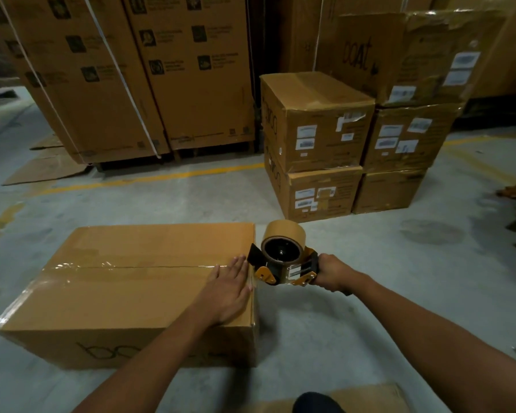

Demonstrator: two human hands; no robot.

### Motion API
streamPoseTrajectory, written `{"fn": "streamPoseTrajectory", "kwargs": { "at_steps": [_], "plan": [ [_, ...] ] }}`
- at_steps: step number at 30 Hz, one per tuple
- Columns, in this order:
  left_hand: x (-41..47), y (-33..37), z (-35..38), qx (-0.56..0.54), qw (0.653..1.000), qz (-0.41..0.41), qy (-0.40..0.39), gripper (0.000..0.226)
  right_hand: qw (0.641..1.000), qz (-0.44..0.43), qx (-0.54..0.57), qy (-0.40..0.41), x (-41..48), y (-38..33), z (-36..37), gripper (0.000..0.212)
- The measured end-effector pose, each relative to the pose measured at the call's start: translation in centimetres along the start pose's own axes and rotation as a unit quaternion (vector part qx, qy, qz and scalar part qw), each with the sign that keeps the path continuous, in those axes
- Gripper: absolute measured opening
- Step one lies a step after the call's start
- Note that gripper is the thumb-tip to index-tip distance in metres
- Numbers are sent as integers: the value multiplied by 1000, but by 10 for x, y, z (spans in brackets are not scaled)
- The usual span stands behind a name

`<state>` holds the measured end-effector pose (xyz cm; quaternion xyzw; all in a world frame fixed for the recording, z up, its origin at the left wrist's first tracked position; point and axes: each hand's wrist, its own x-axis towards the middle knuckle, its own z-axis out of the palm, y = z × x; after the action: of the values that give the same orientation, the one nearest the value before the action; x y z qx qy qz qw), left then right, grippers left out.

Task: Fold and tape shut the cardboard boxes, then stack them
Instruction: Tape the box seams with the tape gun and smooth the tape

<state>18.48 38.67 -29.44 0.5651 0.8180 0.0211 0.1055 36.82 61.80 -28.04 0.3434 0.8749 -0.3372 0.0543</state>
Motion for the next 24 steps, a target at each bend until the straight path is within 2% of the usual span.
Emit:
{"fn": "streamPoseTrajectory", "kwargs": {
  "at_steps": [3,7,10,16,21,24],
  "plan": [
    [7,6,1,12,999,-28,35,68,999,-3,38,-5,3,3,5,20],
    [9,9,2,17,998,-43,52,84,996,11,92,-18,4,9,19,22],
    [10,10,3,13,998,-43,53,78,994,19,102,-17,6,10,25,20],
    [9,12,1,11,998,-52,37,65,999,16,40,-3,11,5,14,15],
    [9,12,1,4,998,-50,33,80,1000,11,-25,3,7,-4,3,11],
    [8,12,0,-5,998,-51,34,73,999,9,-40,5,5,-6,-1,12]
  ]
}}
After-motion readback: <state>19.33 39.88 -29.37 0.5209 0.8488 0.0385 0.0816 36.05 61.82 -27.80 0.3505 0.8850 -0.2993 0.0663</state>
